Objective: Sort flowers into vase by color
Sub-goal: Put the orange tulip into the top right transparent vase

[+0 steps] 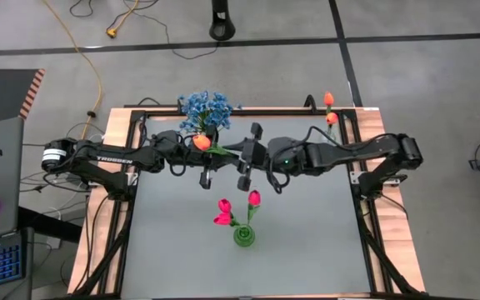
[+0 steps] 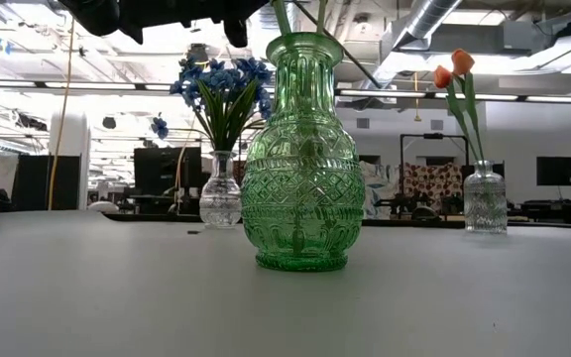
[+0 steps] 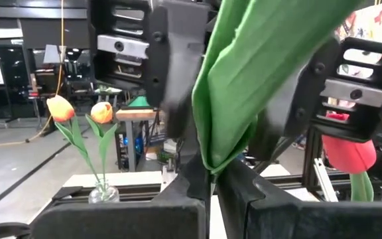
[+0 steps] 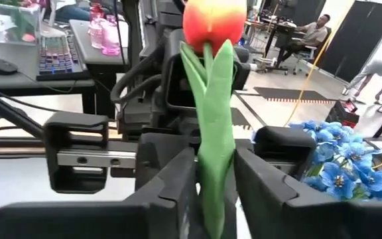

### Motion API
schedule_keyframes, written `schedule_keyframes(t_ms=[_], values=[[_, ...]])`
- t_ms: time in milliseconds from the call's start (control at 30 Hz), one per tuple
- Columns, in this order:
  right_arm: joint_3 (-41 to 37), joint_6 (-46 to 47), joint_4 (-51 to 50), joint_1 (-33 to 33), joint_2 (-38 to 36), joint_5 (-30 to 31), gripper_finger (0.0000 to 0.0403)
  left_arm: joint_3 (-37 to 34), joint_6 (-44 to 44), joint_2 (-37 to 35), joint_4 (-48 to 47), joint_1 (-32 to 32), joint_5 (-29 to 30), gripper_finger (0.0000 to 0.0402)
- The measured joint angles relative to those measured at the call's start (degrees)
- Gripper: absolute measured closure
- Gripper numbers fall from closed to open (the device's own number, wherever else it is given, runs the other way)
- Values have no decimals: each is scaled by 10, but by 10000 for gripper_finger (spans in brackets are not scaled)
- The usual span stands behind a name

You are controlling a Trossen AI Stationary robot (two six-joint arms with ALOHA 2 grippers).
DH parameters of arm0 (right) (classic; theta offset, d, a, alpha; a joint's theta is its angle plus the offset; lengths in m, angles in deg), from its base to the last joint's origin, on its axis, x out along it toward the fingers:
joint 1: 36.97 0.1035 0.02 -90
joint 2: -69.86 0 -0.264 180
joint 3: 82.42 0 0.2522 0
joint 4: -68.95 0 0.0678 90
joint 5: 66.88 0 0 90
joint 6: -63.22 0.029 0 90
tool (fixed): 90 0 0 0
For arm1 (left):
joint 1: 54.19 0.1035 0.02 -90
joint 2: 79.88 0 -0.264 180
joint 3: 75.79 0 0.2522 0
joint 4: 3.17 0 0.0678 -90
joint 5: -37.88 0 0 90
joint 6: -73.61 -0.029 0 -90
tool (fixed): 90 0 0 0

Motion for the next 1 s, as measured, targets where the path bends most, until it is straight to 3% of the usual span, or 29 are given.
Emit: schedule_keyframes(t_ms=[367, 567, 800, 1000], values=[[0, 18, -5, -13, 4, -5, 364, 0, -13, 0, -2, -4, 9, 401], [0, 15, -8, -11, 2, -5, 368, 0, -13, 0, 0, -4, 17, 393], [0, 13, -19, -8, -28, 4, 365, 0, -13, 0, 20, -4, 16, 315], [0, -5, -46, 3, -88, 63, 368, 0, -13, -5, 23, -4, 16, 257]])
